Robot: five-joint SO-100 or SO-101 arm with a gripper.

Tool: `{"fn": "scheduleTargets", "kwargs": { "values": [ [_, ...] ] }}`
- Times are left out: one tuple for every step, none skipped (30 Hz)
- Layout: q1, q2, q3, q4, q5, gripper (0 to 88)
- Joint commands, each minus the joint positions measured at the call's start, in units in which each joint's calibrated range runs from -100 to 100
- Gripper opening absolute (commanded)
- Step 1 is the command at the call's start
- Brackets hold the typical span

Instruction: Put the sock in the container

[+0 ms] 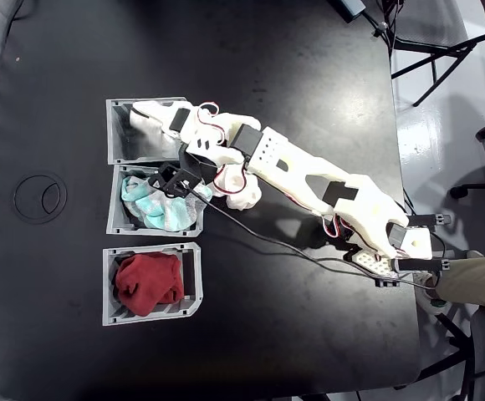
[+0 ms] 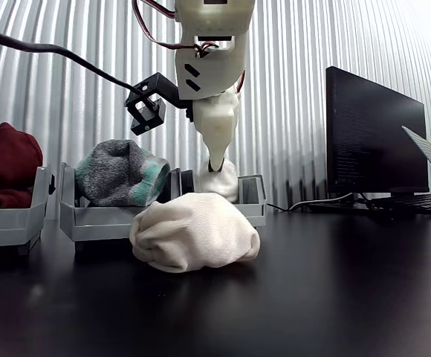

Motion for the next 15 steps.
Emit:
{"fn": "scheduleTargets", "kwargs": {
  "values": [
    [0.4,-1.4,-3.7,1.1,-0.4,36.4],
    [0.4,-1.4,-3.7,1.1,-0.3,36.5],
    [0.4,-1.4,-4.0,1.2,-0.3,36.5],
    [0.4,-1.4,-4.2,1.5,-0.3,36.4],
    [0.4,-1.4,-4.2,1.5,-0.4,36.4],
    [0.4,-1.4,-4.3,1.5,-0.4,36.4],
    [0.4,-1.5,-4.3,1.5,-0.4,36.4],
    [0.4,-1.5,-4.3,1.6,-0.4,36.4],
    [0.4,-1.5,-4.3,1.6,-0.4,36.3],
    [0.5,-1.5,-4.1,1.6,-0.5,35.7],
    [0.5,-1.5,-4.4,2.7,-0.5,34.1],
    [0.6,-1.6,-4.7,4.3,-0.5,31.5],
    [0.5,-1.8,-5.2,5.8,-0.5,28.1],
    [0.5,-2.3,-5.8,7.9,-0.5,23.8],
    [0.4,-2.8,-6.2,10.0,-0.5,19.0]
  ]
}}
